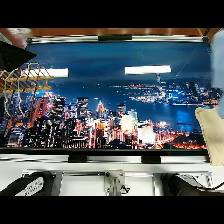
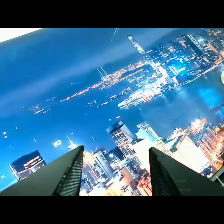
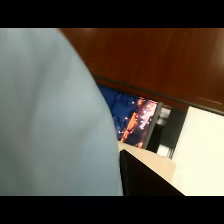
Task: Fold the shirts.
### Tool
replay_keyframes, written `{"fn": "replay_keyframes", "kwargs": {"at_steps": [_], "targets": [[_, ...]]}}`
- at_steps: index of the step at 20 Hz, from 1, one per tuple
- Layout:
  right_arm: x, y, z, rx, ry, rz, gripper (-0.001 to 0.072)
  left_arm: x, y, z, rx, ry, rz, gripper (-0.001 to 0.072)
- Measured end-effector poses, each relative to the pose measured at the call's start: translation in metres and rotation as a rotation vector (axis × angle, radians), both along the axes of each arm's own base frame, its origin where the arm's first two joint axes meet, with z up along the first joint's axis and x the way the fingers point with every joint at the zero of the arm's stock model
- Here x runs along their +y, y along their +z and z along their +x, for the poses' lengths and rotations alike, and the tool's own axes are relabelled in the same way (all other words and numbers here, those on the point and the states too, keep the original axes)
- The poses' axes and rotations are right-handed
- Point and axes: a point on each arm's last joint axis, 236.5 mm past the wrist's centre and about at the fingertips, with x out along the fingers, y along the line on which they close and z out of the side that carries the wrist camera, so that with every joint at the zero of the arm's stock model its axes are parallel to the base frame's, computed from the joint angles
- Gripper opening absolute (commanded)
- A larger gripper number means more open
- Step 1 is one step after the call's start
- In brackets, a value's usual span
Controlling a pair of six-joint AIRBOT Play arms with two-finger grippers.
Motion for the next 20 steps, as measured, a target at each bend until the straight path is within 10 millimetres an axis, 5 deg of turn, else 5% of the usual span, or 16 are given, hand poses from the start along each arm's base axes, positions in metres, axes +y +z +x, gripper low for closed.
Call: {"fn": "replay_keyframes", "kwargs": {"at_steps": [5,10,11,15,20], "targets": [[0.02,0.007,0.038,-0.059,0.134,0.005,0.0074,-0.014,0.007,-0.002,-0.028,-0.033,-0.021,0.0478],[0.092,-0.009,0.129,0.044,0.463,0.034,0.0074,-0.055,0.037,0.001,-0.17,-0.088,-0.075,0.0496],[0.115,-0.015,0.149,0.089,0.547,0.026,0.0074,-0.064,0.045,0.001,-0.208,-0.1,-0.086,0.0555],[0.231,-0.035,0.215,0.247,0.912,-0.027,0.0074,-0.092,0.06,-0.001,-0.332,-0.133,-0.066,0.0592],[0.405,-0.07,0.234,0.428,1.374,-0.089,0.0074,-0.107,0.057,0.003,-0.398,-0.141,0.004,0.0592]]}}
